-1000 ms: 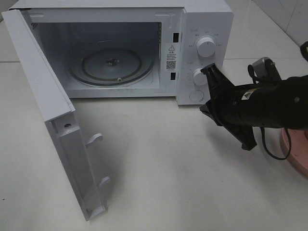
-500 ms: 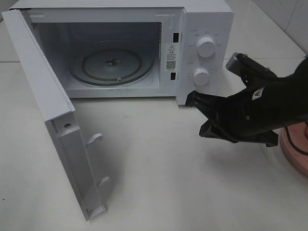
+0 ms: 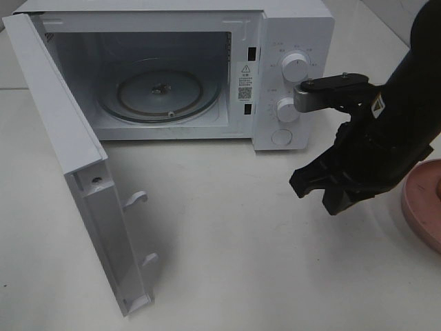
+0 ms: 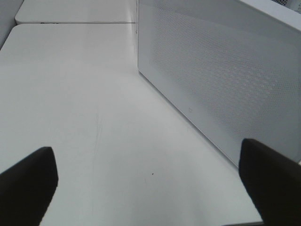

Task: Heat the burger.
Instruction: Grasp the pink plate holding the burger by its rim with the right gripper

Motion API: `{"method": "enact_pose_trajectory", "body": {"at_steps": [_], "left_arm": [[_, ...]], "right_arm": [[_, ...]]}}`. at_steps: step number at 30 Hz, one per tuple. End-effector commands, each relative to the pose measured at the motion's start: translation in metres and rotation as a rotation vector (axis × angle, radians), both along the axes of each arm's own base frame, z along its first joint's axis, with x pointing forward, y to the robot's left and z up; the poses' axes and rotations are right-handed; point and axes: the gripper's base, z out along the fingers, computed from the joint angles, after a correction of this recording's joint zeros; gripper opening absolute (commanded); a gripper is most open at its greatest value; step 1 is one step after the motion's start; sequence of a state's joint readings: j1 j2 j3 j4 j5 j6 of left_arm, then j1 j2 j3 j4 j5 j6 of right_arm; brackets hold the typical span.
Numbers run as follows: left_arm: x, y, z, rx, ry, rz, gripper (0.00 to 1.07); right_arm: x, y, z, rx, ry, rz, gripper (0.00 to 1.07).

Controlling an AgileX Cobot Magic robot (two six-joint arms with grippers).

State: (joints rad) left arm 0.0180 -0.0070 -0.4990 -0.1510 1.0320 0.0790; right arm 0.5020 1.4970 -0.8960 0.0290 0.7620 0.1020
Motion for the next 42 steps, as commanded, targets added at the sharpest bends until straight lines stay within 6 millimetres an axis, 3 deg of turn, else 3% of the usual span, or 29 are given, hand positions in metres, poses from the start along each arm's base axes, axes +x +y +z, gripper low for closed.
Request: {"method": "enact_pose_trajectory", "body": {"at_steps": [1, 6, 8, 9, 10, 11, 12, 13, 15, 24, 42], "left_arm": [[-0.003, 0.000, -0.001, -0.009, -0.020, -0.001, 1.01], [-0.003, 0.000, -0.001, -0.009, -0.020, -0.001, 1.01], [-0.003, 0.000, -0.001, -0.009, -0.020, -0.001, 1.01], [-0.003, 0.000, -0.001, -0.009, -0.020, -0.001, 1.01], [-0.003, 0.000, -0.001, -0.009, -0.020, -0.001, 1.01], [-0.003, 0.000, -0.001, -0.009, -0.020, -0.001, 1.01], [-0.003, 0.000, -0.001, -0.009, -0.020, -0.001, 1.01], [-0.003, 0.000, -0.001, -0.009, -0.020, -0.001, 1.01], [-0.003, 0.000, -0.001, -0.009, -0.020, -0.001, 1.01], [-0.003, 0.000, -0.001, -0.009, -0.020, -0.001, 1.01], [-0.003, 0.000, -0.001, -0.009, -0.020, -0.001, 1.01]], "right_arm": [[0.000, -0.004, 0.012, -0.070, 0.035, 0.046, 0.09], [0.004, -0.005, 0.024, -0.105, 0.028, 0.058, 0.23], [0.006, -0.006, 0.026, -0.120, 0.017, 0.067, 0.45], [0.006, -0.006, 0.026, -0.120, 0.017, 0.067, 0.45], [0.006, -0.007, 0.027, -0.127, 0.012, 0.071, 0.66], [0.006, -0.007, 0.026, -0.136, 0.009, 0.074, 0.78], [0.006, -0.007, 0.026, -0.136, 0.009, 0.074, 0.78], [0.007, -0.009, 0.026, -0.152, 0.006, 0.082, 0.99], [0.006, -0.010, 0.026, -0.172, 0.008, 0.108, 1.03], [0.009, -0.020, 0.026, -0.194, 0.031, 0.127, 1.01], [0.031, -0.084, 0.026, -0.226, 0.021, 0.000, 0.97]]}}
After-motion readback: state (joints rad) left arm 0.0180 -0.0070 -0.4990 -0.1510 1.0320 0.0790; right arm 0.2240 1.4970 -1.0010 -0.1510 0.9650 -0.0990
